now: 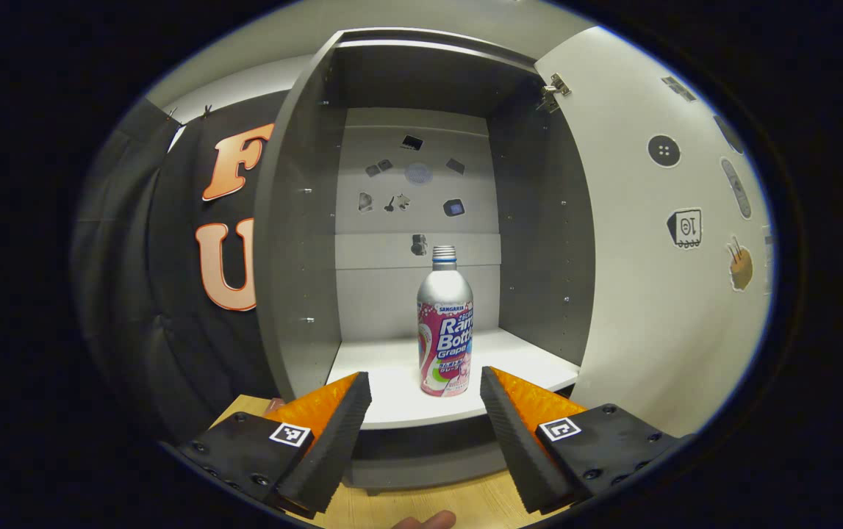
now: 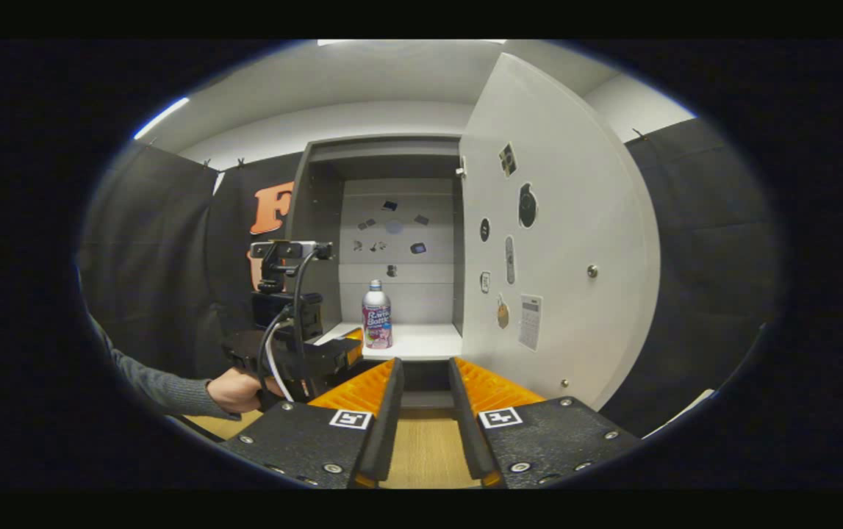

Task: Open the cabinet door with the right hand, grasp the bottle in the cabinet with the left hand and place it on the coaster, then close the cabinet door with the right hand.

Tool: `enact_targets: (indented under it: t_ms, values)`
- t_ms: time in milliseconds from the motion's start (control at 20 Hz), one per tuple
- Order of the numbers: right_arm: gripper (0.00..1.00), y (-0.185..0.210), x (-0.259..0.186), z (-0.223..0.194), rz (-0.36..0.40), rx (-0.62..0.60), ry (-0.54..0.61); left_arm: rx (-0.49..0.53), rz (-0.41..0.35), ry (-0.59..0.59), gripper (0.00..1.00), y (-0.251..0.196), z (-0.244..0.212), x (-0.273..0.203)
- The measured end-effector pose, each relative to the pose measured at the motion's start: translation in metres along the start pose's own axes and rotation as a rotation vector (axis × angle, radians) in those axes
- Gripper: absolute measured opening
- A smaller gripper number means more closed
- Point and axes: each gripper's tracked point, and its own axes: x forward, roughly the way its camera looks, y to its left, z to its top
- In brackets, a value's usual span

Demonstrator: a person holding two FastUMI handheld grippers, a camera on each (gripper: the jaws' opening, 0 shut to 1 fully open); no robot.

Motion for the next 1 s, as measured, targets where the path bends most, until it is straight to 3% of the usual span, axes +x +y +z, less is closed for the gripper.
enact_targets:
  t_ms: [500, 550, 600, 900, 1000]
  values:
    - [0.47, -0.008, 0.032, -0.005, -0.077, -0.006, 0.048, 0.010, -0.033, -0.038, 0.94, -0.016, 0.012, 0.096]
    - [0.47, -0.009, 0.034, -0.005, -0.083, -0.005, 0.053, 0.013, -0.035, -0.042, 0.97, -0.017, 0.012, 0.103]
    - [0.47, -0.010, 0.034, -0.005, -0.089, -0.005, 0.054, 0.014, -0.032, -0.044, 0.94, -0.017, 0.012, 0.110]
    - [0.47, -0.016, 0.038, -0.006, -0.125, 0.004, 0.064, 0.009, -0.048, -0.045, 0.97, -0.024, 0.013, 0.127]
    - [0.47, -0.015, 0.035, -0.008, -0.130, 0.006, 0.070, 0.003, -0.045, -0.052, 0.86, -0.019, 0.014, 0.122]
